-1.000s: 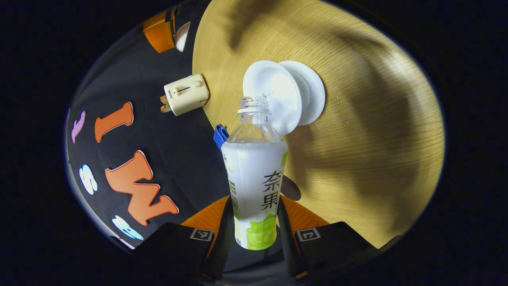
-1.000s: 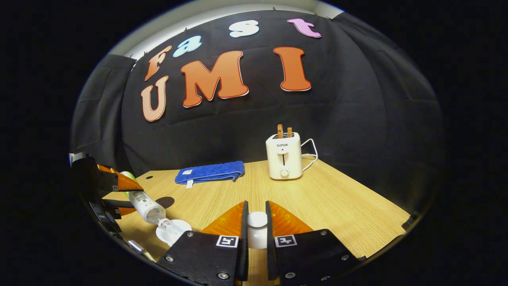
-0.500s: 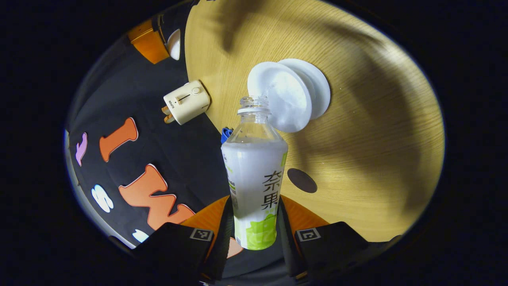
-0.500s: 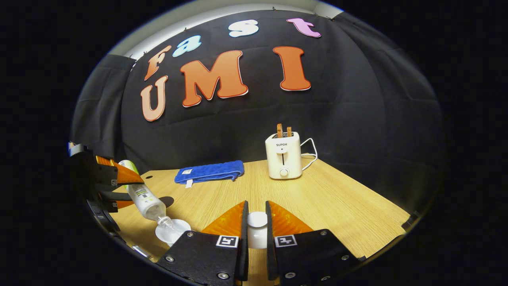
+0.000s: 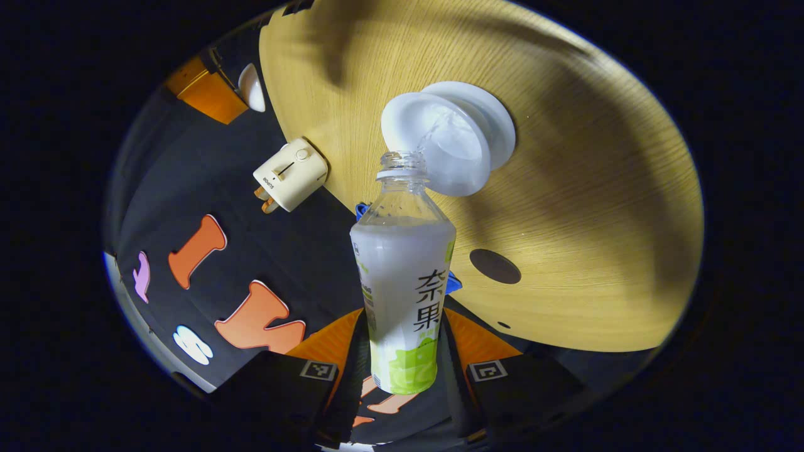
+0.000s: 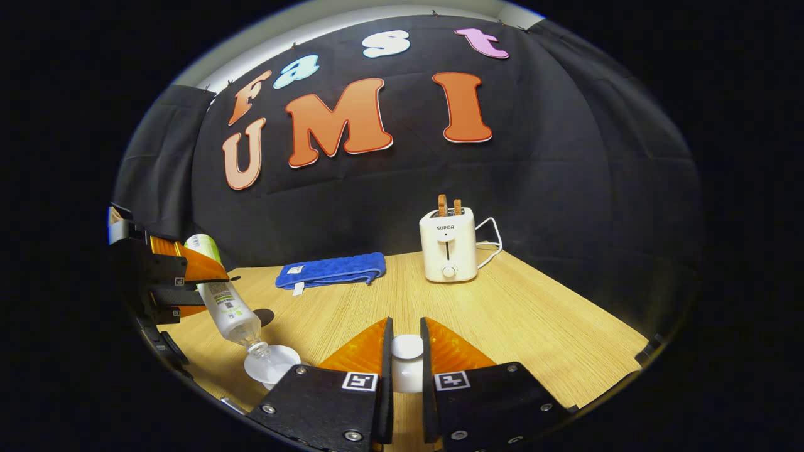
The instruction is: Open the teacup lid with one hand, grasp the water bottle and pour water into the teacup with the other hand; after pouring, place the water bottle on the coaster and then close the teacup lid.
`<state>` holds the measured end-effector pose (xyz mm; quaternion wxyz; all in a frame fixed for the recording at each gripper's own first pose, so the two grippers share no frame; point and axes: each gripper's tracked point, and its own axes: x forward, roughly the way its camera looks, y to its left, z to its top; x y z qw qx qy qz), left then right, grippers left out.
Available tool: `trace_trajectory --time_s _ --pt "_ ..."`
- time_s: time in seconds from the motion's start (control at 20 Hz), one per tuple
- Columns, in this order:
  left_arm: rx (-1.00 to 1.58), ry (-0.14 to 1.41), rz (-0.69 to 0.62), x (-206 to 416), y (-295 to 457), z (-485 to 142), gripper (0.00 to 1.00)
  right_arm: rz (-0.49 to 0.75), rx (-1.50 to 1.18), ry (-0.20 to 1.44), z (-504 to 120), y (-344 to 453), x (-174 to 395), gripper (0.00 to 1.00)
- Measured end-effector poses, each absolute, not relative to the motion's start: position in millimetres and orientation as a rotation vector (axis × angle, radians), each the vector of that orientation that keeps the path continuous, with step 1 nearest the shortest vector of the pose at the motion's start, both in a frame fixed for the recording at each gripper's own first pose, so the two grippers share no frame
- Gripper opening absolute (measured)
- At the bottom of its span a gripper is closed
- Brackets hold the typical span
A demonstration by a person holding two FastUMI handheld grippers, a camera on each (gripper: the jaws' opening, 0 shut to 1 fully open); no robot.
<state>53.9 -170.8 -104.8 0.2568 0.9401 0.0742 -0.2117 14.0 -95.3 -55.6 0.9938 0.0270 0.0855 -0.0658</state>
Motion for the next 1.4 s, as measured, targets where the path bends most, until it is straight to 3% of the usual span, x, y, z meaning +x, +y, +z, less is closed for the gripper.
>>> trace_trajectory --time_s 0.8,1.05,1.4 --pt "2.618 0.189 -0.609 50 -177 -109 0.61 -0.14 0.054 0.189 -60 -100 15 0.18" --pt "2.459 0.236 -0.634 52 -170 -122 0.61 -0.145 0.058 0.191 -61 -102 15 0.18" --pt "2.009 0.367 -0.606 45 -140 -148 0.61 -0.169 0.075 0.194 -64 -111 15 0.19"
